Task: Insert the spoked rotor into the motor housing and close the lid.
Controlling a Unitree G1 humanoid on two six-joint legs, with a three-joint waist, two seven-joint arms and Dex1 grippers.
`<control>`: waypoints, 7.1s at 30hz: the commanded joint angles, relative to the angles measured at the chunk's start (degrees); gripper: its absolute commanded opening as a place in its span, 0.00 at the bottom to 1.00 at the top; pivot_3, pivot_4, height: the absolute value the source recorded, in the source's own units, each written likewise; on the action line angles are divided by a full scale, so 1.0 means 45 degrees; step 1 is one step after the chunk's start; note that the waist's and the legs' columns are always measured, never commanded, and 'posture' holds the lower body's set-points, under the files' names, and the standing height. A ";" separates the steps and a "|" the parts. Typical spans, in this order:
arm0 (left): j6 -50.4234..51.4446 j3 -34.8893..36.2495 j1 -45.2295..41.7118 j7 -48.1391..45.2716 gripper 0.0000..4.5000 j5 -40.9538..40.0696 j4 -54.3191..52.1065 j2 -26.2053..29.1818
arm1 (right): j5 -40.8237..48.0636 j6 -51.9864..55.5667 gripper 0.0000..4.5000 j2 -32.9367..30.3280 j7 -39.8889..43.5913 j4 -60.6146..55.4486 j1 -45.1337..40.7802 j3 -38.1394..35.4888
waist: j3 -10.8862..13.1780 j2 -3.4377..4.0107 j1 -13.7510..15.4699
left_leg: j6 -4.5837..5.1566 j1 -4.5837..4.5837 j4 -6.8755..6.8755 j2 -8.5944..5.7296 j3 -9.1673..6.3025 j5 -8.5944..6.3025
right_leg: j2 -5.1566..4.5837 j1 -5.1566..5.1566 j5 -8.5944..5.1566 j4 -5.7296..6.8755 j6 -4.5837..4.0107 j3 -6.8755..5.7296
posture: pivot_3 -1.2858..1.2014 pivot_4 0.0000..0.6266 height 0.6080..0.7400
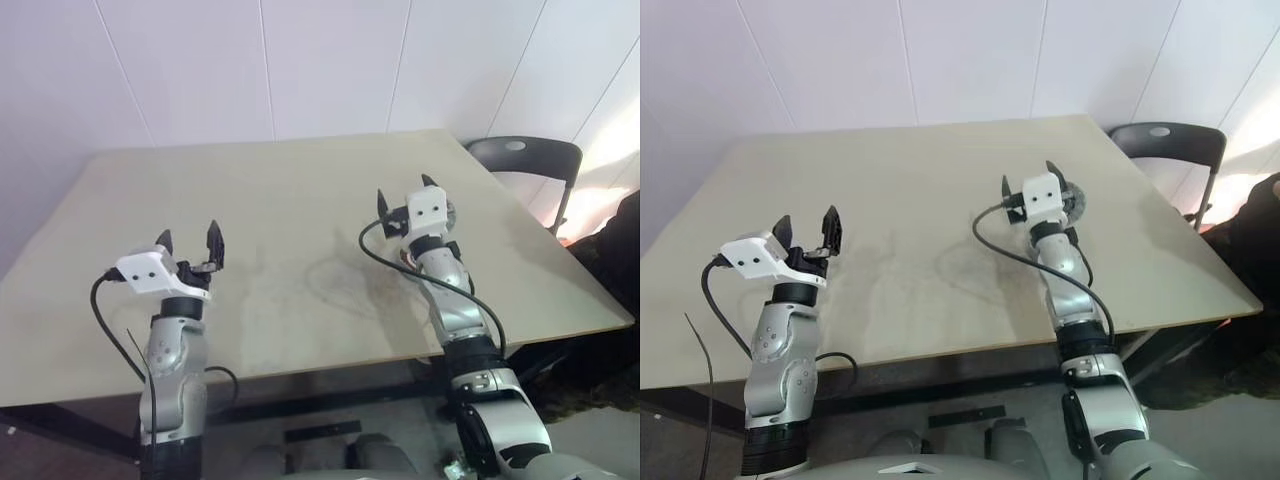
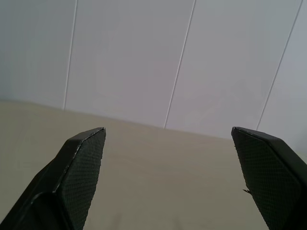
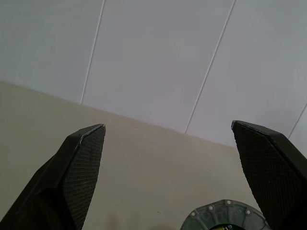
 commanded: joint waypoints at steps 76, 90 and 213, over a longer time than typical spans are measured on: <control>0.0046 -0.0029 -0.0034 0.0295 0.99 0.0377 -0.0296 0.0061 | -0.0168 -0.0148 0.99 -0.0015 -0.0035 -0.0222 -0.0377 0.0047 | 0.0039 -0.0003 0.0001 | 0.0001 -0.0008 -0.0001 0.0001 -0.0001 -0.0001 | 0.0000 -0.0006 0.0000 -0.0004 0.0000 0.0000 | 0.52 0.00 1.00; 0.0076 -0.0021 -0.0206 0.0240 0.99 0.0434 -0.0081 0.0077 | -0.0204 -0.0217 0.99 -0.0053 -0.0113 -0.0106 -0.0458 0.0019 | 0.0041 -0.0002 -0.0001 | 0.0001 -0.0008 -0.0001 0.0001 -0.0001 -0.0001 | 0.0000 -0.0007 0.0000 -0.0004 0.0000 -0.0001 | 0.52 0.00 1.00; -0.0526 -0.0039 -0.2121 -0.0388 0.99 0.0531 0.1992 0.0359 | -0.0248 -0.0855 0.99 -0.0351 -0.0904 0.0795 -0.1004 -0.0166 | 0.0044 -0.0002 0.0003 | 0.0006 -0.0023 -0.0002 0.0001 -0.0002 -0.0004 | 0.0001 -0.0018 0.0017 -0.0007 0.0027 -0.0001 | 0.52 0.00 1.00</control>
